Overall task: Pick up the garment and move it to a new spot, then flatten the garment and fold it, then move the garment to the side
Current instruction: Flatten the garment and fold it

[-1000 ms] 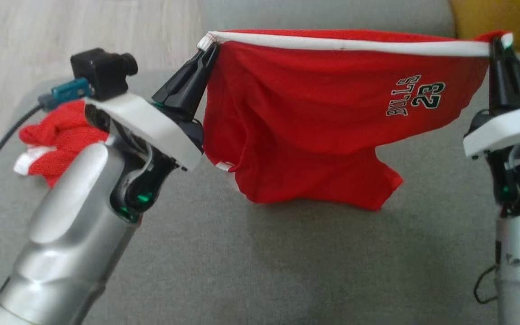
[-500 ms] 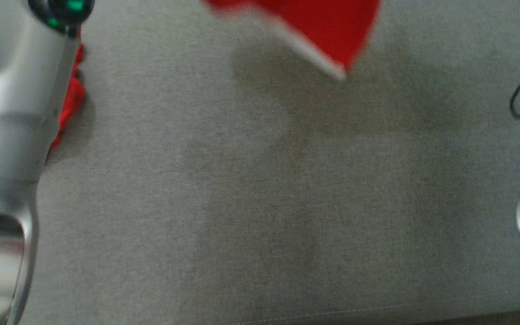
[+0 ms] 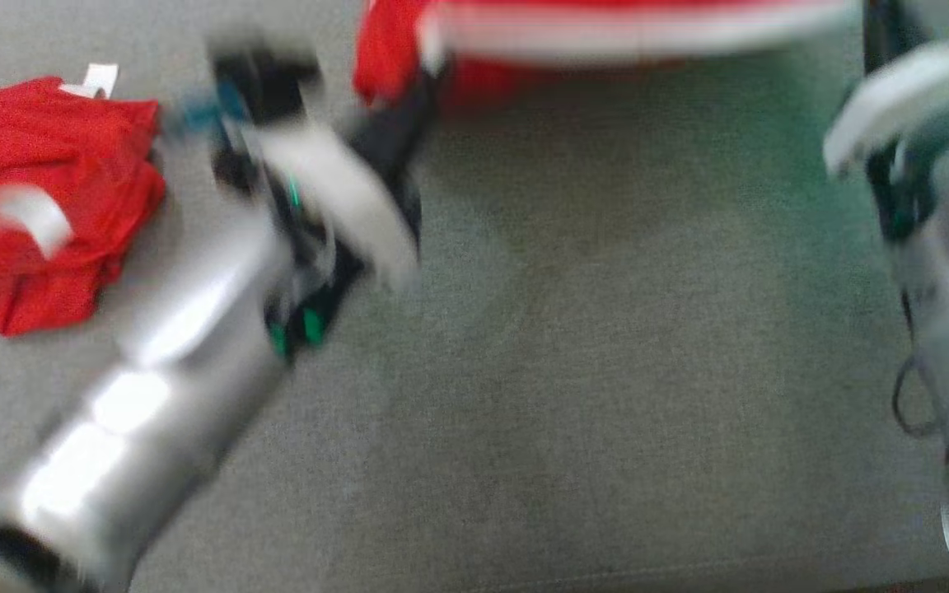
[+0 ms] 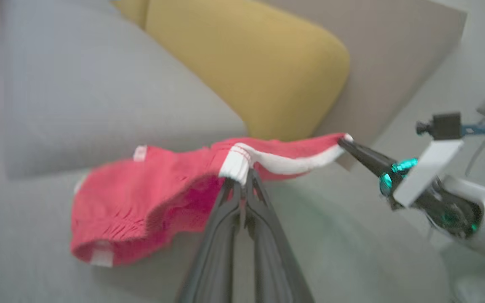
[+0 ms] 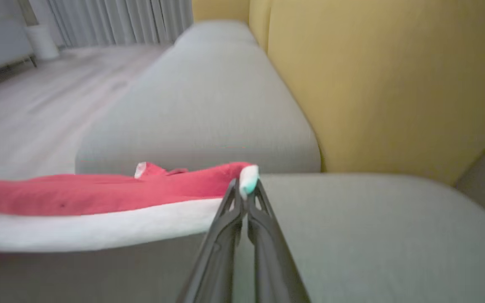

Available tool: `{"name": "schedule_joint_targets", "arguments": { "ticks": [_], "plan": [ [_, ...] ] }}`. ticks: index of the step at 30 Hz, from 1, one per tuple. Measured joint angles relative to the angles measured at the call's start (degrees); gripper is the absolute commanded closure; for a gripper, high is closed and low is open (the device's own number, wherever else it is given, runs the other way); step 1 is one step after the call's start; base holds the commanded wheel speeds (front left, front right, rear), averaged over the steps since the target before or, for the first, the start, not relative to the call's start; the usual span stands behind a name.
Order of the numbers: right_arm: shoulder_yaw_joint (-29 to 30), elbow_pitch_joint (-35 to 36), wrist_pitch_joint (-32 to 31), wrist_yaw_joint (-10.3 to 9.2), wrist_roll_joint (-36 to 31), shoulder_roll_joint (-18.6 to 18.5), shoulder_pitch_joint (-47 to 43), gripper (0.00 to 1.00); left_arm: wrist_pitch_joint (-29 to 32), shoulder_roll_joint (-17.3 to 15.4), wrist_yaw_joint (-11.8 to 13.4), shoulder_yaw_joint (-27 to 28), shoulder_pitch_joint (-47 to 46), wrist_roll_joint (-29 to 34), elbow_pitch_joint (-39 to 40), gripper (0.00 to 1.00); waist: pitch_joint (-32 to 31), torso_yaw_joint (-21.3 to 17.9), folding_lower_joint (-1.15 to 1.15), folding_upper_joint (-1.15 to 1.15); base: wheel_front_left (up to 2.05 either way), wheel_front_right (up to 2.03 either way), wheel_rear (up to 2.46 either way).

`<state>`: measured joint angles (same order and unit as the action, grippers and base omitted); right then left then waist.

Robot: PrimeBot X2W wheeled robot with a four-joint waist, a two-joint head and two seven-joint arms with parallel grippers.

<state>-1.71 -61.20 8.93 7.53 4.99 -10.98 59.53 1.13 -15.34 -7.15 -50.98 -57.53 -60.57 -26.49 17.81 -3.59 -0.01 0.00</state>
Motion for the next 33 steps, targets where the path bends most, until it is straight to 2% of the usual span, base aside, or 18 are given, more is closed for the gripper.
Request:
{"name": "schedule_joint_targets", "arguments": {
  "ticks": [2,3,6,14,18,23,29,33],
  "plan": [
    [-1.85,-1.66,-1.41,0.0,2.36,-1.1,-3.49,1.0,0.42,-2.19,0.0,-5.04,5.6,-2.27,2.64,1.0,-0.94,0.04,0.0,0.0,0.0,0.0,0.0],
    [-3.66,-2.33,-3.23,0.0,5.56,-1.96,-6.28,1.0,0.46,-4.08,0.0,-9.34,9.88,-4.08,5.44,1.0,-2.03,0.09,0.0,0.0,0.0,0.0,0.0],
    [-6.64,-1.48,-6.09,0.0,10.32,-3.7,-10.05,1.0,0.08,-5.61,0.0,-13.69,13.72,-6.7,8.96,1.0,-3.83,0.16,0.0,0.0,0.0,0.0,0.0],
    [-10.4,6.22,-14.28,0.0,21.72,-9.84,-22.69,1.0,-4.35,-6.28,0.0,-19.82,20.05,-8.66,12.02,1.0,-9.61,-0.26,-0.01,0.0,0.0,0.0,0.0],
    [-9.22,11.13,-17.98,0.01,25.8,-12.56,-28.67,1.0,-5.28,-5.98,0.0,-21.36,22.43,-9.22,12.38,1.0,-12.51,-0.89,-0.01,0.0,0.0,0.0,0.0],
    [-6.19,18.71,-21.39,0.01,26.54,-15.37,-35.2,1.0,-5.64,-5.02,-0.01,-21.93,24.75,-10.12,14.62,1.0,-14.79,-1.69,-0.01,0.0,0.0,0.0,0.0],
    [-1.83,28.24,-21.84,0.01,24.36,-15.33,-39.24,1.0,-7.68,-4.6,0.23,-21.74,24.99,-9.14,15.41,1.0,-14.55,-1.34,0.0,0.0,0.0,0.0,0.0],
    [1.48,35.42,-21.75,0.01,19.62,-14.21,-38.79,1.0,-9.87,-4.01,2.15,-20.89,23.4,-6.58,14.58,1.0,-12.67,-0.23,0.01,0.0,0.0,0.0,0.0]
  ]
}}
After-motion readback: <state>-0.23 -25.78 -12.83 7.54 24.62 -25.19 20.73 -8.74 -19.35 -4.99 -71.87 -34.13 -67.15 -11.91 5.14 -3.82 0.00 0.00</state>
